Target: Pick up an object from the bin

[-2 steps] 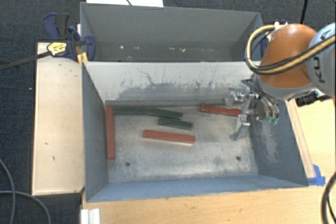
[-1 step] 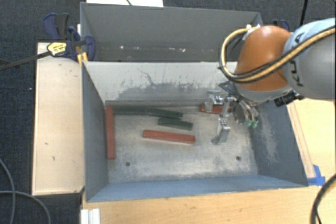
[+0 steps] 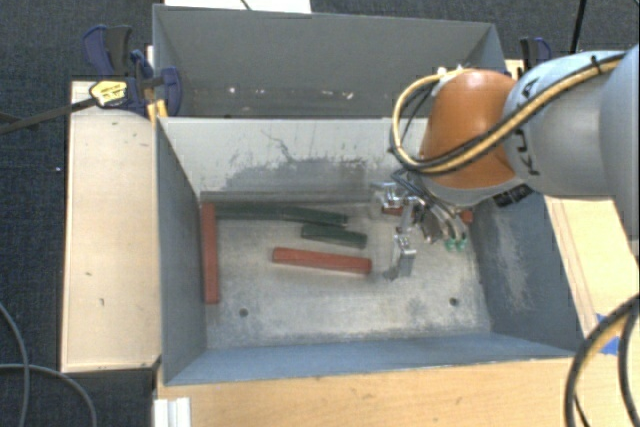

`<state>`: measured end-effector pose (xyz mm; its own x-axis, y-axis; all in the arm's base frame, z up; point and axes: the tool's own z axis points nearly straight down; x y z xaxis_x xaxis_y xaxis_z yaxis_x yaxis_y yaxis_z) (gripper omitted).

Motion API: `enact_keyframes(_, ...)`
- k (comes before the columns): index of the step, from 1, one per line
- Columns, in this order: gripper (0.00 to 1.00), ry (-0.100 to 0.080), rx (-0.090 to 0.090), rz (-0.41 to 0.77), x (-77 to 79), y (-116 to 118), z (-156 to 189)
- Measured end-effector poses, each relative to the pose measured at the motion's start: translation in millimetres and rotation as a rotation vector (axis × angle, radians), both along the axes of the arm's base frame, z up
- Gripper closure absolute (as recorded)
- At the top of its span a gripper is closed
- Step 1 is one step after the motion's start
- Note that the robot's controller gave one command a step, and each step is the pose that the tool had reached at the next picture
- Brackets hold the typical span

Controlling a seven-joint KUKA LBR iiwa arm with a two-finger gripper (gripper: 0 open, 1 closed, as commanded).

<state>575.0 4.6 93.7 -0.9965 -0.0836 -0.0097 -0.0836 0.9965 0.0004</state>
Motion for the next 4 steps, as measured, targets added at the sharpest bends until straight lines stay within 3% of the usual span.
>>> enact_keyframes(1, 0.0, 0.012, -0.001, 0.125, -10.6, 24, -26)
enact_keyframes(2, 1.0, 0.008, 0.0, 0.026, 9.9, 67, -23)
enact_keyframes(3, 1.0, 0.008, 0.0, 0.027, 9.9, 67, -23)
enact_keyframes(4, 1.0, 0.006, -0.001, 0.069, 8.7, 87, 139)
